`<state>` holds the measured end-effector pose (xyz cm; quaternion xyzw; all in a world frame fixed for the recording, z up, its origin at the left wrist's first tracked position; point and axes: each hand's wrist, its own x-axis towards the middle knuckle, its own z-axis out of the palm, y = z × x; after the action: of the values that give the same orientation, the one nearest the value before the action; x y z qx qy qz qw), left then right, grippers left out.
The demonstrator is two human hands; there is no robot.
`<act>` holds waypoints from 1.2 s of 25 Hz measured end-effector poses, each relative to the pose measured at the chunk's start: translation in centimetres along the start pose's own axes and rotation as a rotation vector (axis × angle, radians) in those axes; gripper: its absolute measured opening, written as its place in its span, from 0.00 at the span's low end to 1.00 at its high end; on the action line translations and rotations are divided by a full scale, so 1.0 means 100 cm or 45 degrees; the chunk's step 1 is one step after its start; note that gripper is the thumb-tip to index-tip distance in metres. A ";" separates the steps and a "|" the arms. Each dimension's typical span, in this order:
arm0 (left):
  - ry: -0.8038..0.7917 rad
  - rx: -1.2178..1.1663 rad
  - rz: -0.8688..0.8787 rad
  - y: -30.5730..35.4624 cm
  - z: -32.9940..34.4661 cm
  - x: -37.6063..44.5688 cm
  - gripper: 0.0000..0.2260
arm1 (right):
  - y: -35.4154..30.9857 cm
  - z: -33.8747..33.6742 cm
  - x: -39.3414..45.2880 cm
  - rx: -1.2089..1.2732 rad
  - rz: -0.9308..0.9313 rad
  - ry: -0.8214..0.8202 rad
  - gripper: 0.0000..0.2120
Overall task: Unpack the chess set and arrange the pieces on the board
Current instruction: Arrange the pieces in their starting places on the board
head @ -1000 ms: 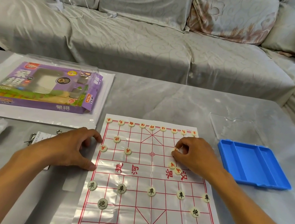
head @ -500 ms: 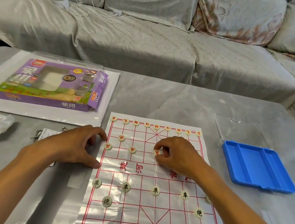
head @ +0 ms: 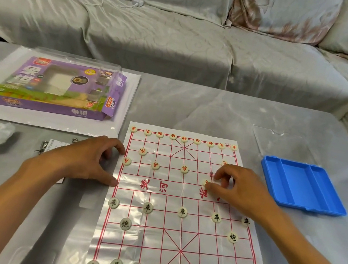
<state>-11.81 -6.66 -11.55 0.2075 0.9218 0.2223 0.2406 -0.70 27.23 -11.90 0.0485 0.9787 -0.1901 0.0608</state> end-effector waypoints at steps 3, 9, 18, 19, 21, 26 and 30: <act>-0.006 0.012 -0.007 0.001 0.001 0.001 0.30 | -0.010 0.007 0.004 -0.106 -0.065 0.012 0.14; -0.015 0.016 -0.016 0.000 0.000 0.002 0.30 | -0.009 0.013 0.003 -0.051 -0.044 0.034 0.15; -0.010 0.019 -0.011 0.001 0.000 0.001 0.30 | -0.009 0.015 0.002 -0.024 0.028 0.074 0.13; -0.011 0.021 -0.013 0.001 0.000 0.002 0.30 | -0.008 0.015 0.002 0.008 0.032 0.060 0.12; -0.008 0.022 -0.011 0.000 0.001 0.003 0.31 | -0.006 0.012 0.005 0.075 0.046 0.068 0.11; -0.012 0.013 -0.010 -0.002 0.001 0.003 0.31 | -0.003 0.002 0.016 0.122 0.086 0.161 0.10; -0.011 0.015 -0.008 -0.003 0.001 0.003 0.31 | -0.001 0.003 0.020 0.129 0.104 0.112 0.09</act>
<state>-12.07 -6.70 -11.87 0.2069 0.9227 0.2151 0.2441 -2.69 27.20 -12.41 0.0998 0.9667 -0.2345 0.0228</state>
